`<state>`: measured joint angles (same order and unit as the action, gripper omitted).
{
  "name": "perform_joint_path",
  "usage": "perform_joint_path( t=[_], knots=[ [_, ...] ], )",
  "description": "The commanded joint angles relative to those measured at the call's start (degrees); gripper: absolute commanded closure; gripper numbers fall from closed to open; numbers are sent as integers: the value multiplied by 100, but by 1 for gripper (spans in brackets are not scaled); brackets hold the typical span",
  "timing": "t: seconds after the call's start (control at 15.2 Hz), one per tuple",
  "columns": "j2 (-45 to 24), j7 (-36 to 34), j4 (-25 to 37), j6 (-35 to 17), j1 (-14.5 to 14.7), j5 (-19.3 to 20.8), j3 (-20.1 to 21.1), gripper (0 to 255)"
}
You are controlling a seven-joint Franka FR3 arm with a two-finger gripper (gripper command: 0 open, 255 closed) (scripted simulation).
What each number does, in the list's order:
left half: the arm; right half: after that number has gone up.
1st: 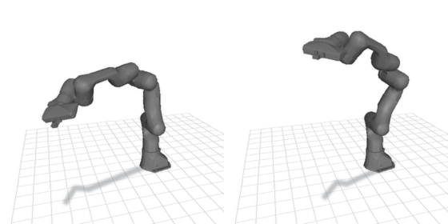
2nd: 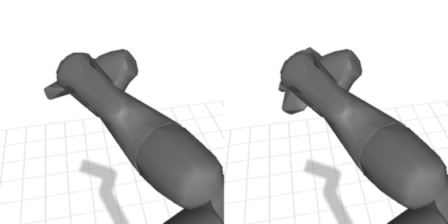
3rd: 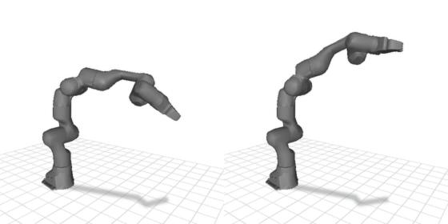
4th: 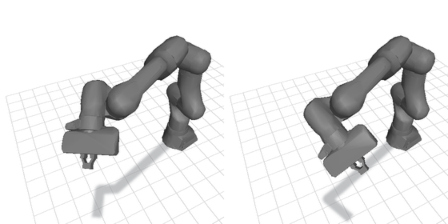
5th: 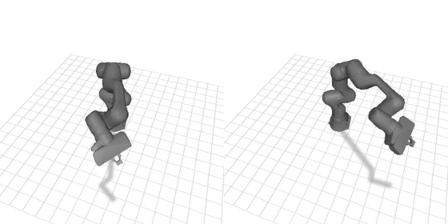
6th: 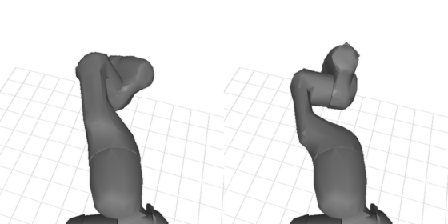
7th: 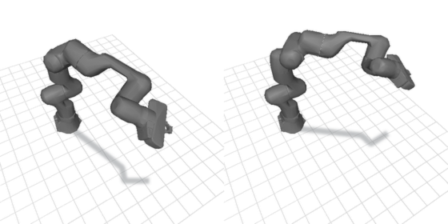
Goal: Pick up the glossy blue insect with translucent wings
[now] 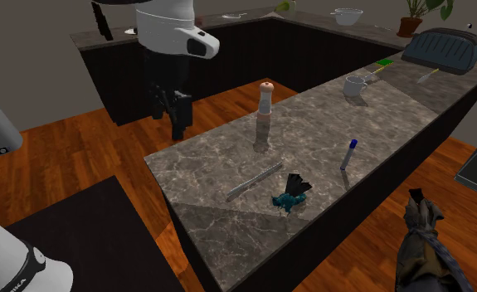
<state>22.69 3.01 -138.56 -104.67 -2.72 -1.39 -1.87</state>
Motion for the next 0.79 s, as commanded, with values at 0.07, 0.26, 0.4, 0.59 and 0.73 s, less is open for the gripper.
perform_joint_path(
  t=[0.07, 0.26, 0.4, 0.59, 0.73],
  knots=[
    [-570, 228, 130, -473, -114, 92, -172, 0],
    [-1179, 389, 348, -885, -186, 113, -287, 0],
    [-1594, 498, 530, -1132, -232, 109, -359, 0],
    [-2227, 665, 860, -1455, -303, 75, -451, 0],
    [-2652, 778, 1115, -1638, -355, 34, -502, 0]
  ],
)
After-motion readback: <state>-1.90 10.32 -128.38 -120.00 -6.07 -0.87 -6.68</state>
